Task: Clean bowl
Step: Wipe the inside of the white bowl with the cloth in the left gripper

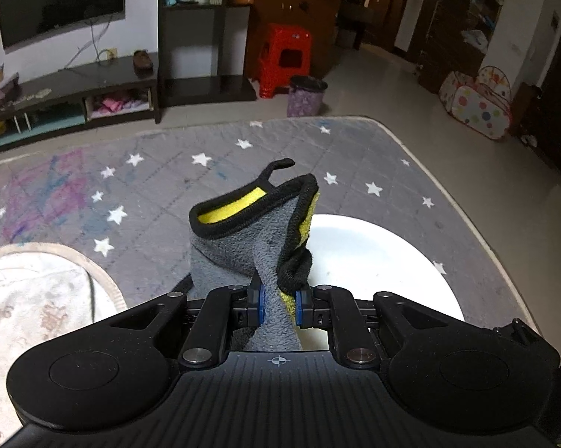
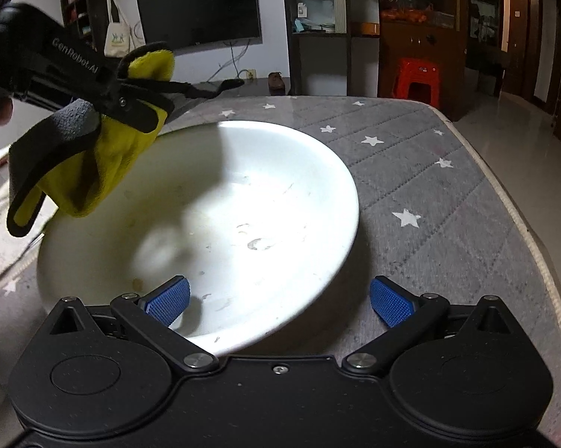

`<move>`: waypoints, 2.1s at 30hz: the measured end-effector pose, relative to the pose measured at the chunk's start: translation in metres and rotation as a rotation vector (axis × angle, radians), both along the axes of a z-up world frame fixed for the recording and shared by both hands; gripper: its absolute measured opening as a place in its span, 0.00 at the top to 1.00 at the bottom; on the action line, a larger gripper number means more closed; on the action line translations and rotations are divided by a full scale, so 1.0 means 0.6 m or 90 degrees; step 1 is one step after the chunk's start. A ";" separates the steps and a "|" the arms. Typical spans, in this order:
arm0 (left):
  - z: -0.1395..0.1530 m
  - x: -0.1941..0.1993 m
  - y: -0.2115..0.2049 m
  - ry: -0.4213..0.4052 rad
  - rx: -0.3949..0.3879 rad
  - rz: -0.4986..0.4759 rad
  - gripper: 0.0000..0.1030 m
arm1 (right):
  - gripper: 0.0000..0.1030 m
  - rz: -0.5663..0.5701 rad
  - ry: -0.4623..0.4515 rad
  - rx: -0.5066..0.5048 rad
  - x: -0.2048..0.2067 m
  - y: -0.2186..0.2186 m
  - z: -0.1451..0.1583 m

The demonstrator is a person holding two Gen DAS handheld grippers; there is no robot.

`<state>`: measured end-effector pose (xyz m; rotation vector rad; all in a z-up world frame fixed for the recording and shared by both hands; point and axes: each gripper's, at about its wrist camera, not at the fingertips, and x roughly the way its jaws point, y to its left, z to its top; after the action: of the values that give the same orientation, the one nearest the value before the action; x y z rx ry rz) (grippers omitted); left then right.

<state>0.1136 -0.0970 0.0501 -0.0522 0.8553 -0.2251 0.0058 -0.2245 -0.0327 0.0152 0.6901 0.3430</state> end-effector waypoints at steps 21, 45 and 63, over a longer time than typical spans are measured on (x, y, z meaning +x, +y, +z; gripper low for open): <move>-0.024 0.069 -0.065 -0.006 -0.029 -0.039 0.86 | 0.00 0.008 -0.001 -0.047 0.023 0.020 -0.015; -0.027 0.127 -0.063 -0.015 -0.033 0.008 0.86 | 0.00 0.002 -0.015 -0.041 0.017 0.028 -0.025; -0.024 0.080 0.006 -0.030 0.027 0.051 0.86 | 0.00 -0.001 -0.018 -0.040 0.029 0.016 -0.022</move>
<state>0.1617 -0.0931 0.0356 -0.0410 0.8086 -0.1320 0.0233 -0.2147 -0.0461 -0.0486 0.6726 0.3189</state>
